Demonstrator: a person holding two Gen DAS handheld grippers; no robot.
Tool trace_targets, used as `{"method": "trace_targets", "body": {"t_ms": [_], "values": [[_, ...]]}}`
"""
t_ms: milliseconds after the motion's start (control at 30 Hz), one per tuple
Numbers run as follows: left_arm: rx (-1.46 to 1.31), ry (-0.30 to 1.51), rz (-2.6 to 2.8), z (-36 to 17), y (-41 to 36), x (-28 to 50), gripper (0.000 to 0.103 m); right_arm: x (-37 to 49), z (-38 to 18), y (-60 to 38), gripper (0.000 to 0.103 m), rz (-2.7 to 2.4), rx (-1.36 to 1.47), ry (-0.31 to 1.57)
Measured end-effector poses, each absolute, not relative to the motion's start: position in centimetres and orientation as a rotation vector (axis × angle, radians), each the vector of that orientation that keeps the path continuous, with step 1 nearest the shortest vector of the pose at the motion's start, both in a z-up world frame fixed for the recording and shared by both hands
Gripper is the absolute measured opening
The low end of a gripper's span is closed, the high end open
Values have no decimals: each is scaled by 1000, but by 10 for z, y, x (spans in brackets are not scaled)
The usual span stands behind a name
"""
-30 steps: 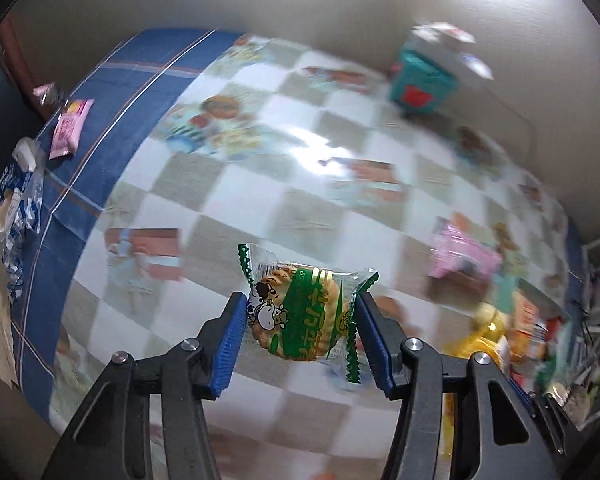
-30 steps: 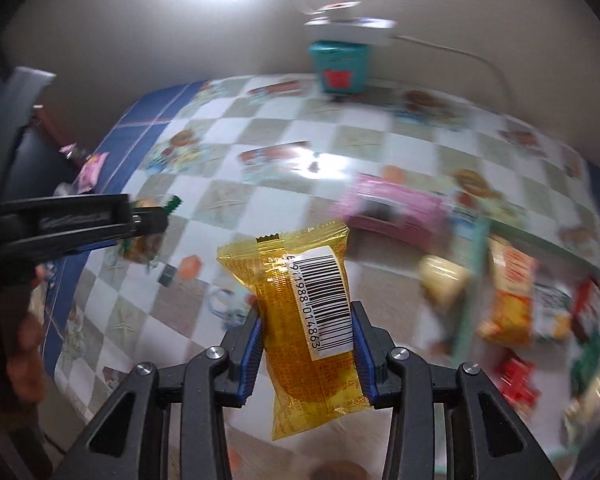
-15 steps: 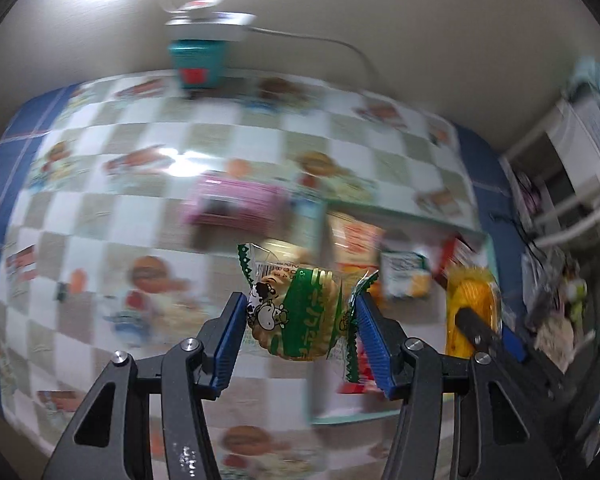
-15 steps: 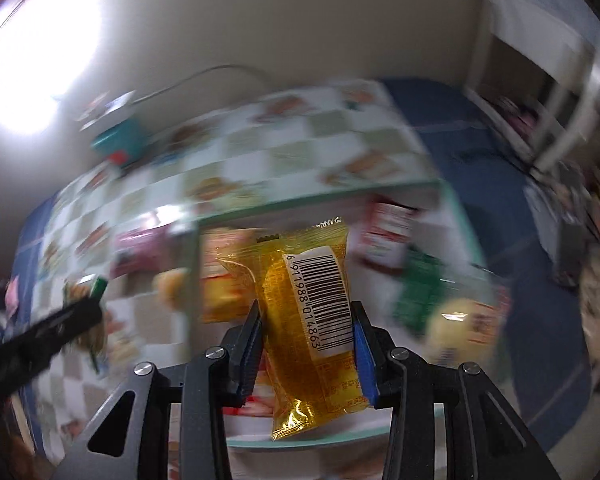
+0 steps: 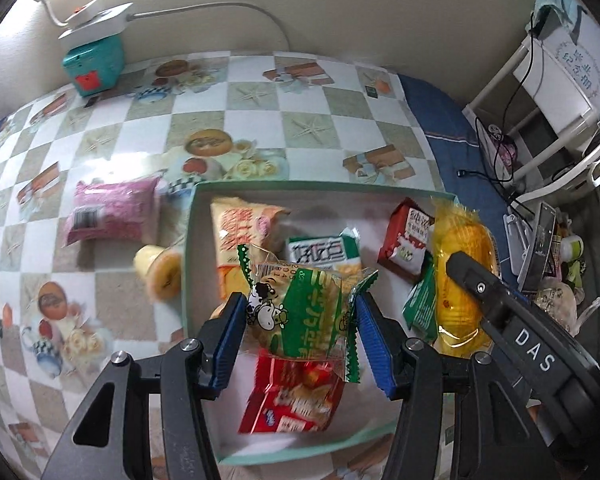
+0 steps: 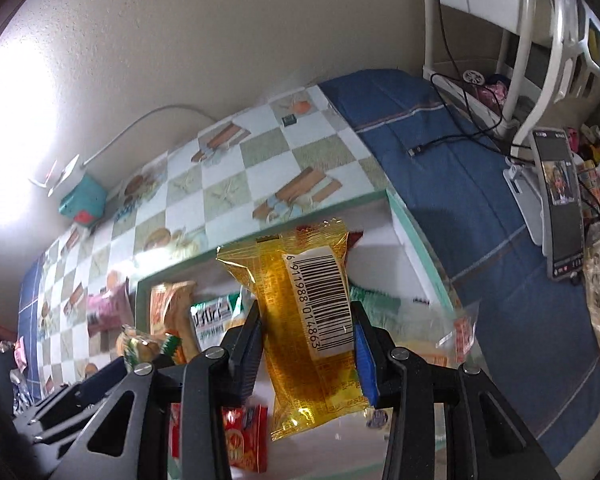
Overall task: Organize snacks
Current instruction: 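Lift the yellow pack and green biscuit and carry them over the tray, then lower both snacks into the tray and open both tools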
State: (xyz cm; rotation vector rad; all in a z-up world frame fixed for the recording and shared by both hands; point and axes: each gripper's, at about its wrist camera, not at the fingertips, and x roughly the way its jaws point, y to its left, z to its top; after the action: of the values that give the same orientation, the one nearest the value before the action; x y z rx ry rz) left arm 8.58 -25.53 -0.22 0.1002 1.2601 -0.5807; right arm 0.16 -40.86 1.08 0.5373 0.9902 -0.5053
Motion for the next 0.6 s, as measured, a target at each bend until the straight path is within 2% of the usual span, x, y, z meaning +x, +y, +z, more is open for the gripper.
{"method": "trace_targets", "body": {"t_ms": [333, 467, 600], "values": [[122, 1267, -621, -29, -278, 97, 58, 24, -15, -419, 44, -510, 543, 1003], [141, 1262, -628, -28, -282, 95, 63, 26, -22, -419, 45, -516, 548, 1025], [152, 1249, -631, -21, -281, 93, 71, 24, -16, -419, 57, -533, 535, 1018]]}}
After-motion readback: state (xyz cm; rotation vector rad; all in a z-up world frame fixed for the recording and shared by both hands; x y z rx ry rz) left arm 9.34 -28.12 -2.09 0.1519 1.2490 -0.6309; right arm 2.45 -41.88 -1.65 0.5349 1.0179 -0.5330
